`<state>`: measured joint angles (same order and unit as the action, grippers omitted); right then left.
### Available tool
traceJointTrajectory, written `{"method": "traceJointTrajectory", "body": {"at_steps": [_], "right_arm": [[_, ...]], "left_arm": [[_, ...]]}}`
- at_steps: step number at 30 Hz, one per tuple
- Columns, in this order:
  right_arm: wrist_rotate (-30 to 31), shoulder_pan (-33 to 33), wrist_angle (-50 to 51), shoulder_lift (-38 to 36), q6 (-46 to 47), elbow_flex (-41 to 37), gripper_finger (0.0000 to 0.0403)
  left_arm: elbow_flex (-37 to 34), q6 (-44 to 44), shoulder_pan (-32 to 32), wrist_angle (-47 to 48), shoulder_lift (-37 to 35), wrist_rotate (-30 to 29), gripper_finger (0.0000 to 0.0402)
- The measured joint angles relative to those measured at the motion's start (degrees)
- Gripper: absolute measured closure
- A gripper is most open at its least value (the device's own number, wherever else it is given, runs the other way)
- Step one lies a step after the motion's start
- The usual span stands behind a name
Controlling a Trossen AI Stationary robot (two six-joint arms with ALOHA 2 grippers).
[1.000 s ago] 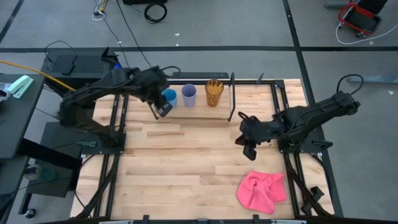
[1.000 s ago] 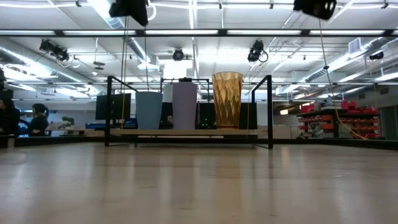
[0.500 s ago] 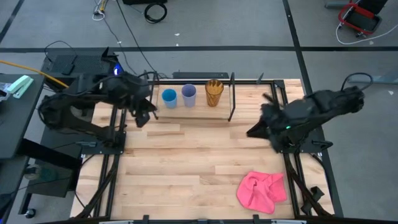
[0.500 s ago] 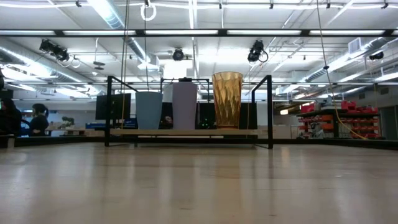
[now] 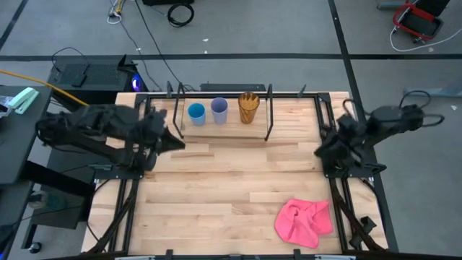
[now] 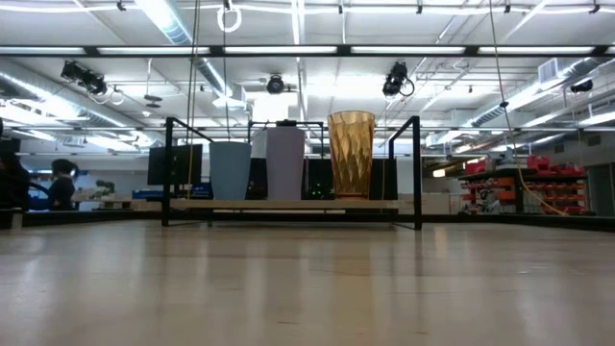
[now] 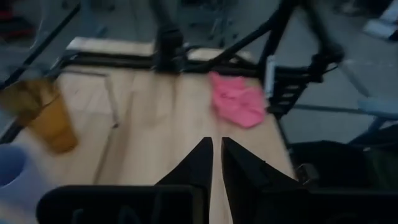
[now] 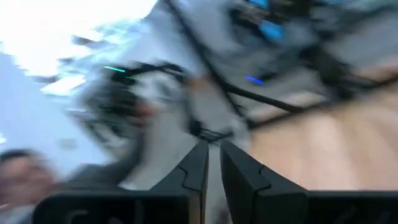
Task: Stack small to large cups/mugs on shelf
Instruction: Return to Home Position
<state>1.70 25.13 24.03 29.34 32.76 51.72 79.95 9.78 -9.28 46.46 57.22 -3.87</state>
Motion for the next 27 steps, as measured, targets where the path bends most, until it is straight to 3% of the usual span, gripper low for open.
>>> {"method": "traceJointTrajectory", "body": {"at_steps": [4,7,14,23,27], "right_arm": [[-10.8,1.6,-22.8,-2.8,-2.6,-12.9,0.0353],[-15.7,2.8,-32.0,-2.9,-3.3,-19.4,0.0353],[-13.8,3.9,-45.4,-2.9,-4.8,-28.8,0.0353],[-13.8,3.9,-62.5,-3.1,-8.8,-37.9,0.0353],[-16.3,3.9,-67.0,-6.1,-9.6,-39.7,0.0353]], "left_arm": [[-10.4,0.1,-2.1,-9.9,-4.6,0.3,0.0357],[-19.2,0.1,-3.4,-17.7,-8.4,0.3,0.0356],[-39.0,0.1,-4.5,-38.9,-18.5,4.5,0.0366],[-52.2,1.5,-4.8,-45.7,-29.8,4.8,0.0361],[-54.5,0.6,-4.7,-46.0,-34.7,4.9,0.0359]]}}
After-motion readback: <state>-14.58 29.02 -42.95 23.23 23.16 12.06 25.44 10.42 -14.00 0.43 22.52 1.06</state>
